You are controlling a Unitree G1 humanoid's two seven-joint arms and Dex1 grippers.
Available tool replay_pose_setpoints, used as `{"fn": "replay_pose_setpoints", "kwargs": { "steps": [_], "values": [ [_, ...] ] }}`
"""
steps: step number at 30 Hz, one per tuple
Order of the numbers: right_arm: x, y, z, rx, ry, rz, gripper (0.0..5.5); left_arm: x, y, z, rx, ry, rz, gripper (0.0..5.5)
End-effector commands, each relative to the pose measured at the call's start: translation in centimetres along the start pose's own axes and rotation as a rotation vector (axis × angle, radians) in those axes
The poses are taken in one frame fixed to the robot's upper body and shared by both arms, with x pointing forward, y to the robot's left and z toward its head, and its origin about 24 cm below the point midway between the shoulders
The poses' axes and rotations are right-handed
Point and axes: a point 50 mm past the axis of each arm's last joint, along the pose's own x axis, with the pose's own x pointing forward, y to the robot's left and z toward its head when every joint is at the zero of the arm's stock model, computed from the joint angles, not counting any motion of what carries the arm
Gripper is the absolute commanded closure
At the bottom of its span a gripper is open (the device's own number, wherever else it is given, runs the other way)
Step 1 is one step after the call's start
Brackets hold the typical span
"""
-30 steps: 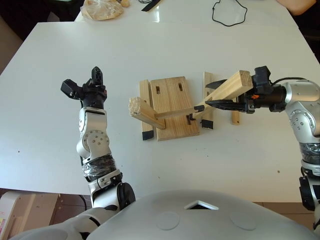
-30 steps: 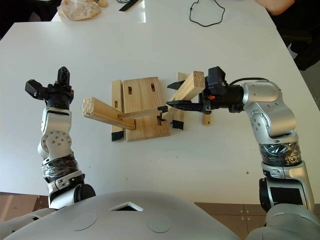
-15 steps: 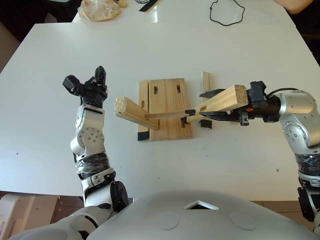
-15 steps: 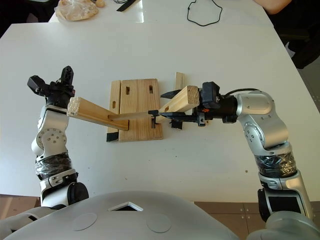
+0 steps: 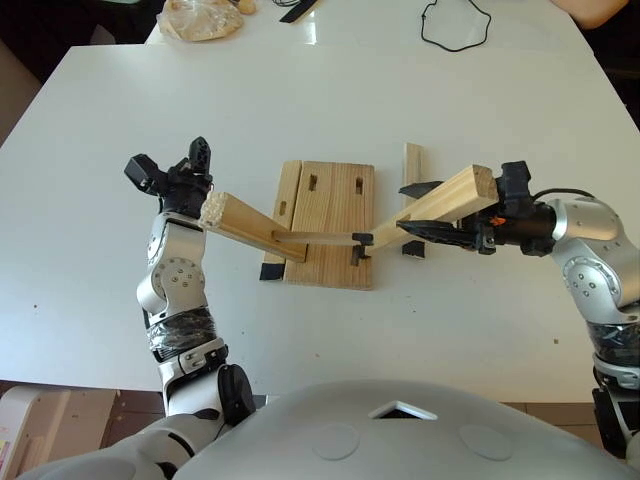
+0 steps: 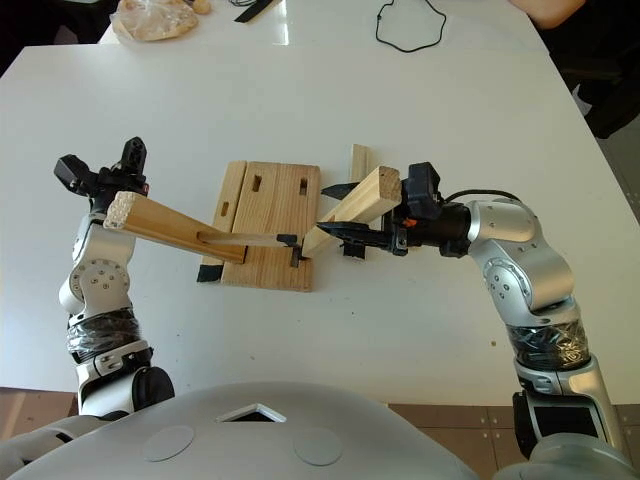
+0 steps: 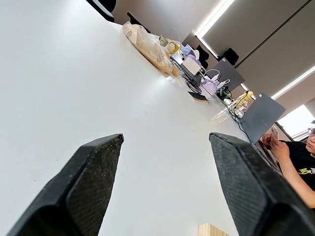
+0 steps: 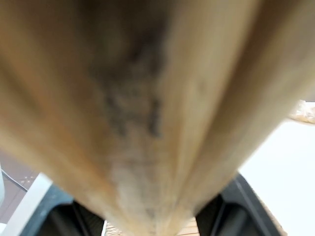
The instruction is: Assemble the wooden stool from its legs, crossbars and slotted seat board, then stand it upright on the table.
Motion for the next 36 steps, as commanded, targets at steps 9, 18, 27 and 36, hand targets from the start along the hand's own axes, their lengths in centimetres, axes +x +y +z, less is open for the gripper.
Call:
{"fn": "replay_pose_setpoints", "kwargs": {
  "steps": [9, 18, 27, 36],
  "values": [
    [0.6, 1.5, -0.2, 0.092, -0.001, -0.021, 3.49, -0.7, 0.4, -0.1, 0.014, 0.024, 0.018, 2.25],
    [1.1, 1.9, 0.0, 0.116, -0.051, -0.056, 3.49, -1.3, 0.5, -0.7, 0.009, 0.042, 0.033, 2.25],
    [0.5, 1.5, -1.3, 0.089, 0.018, -0.120, 3.49, -1.3, 0.3, -0.8, 0.015, 0.060, 0.021, 2.25],
    [0.4, 0.1, -1.3, 0.013, 0.122, -0.096, 3.49, -2.1, 0.1, -1.6, -0.004, 0.048, 0.030, 2.25]
  ]
}}
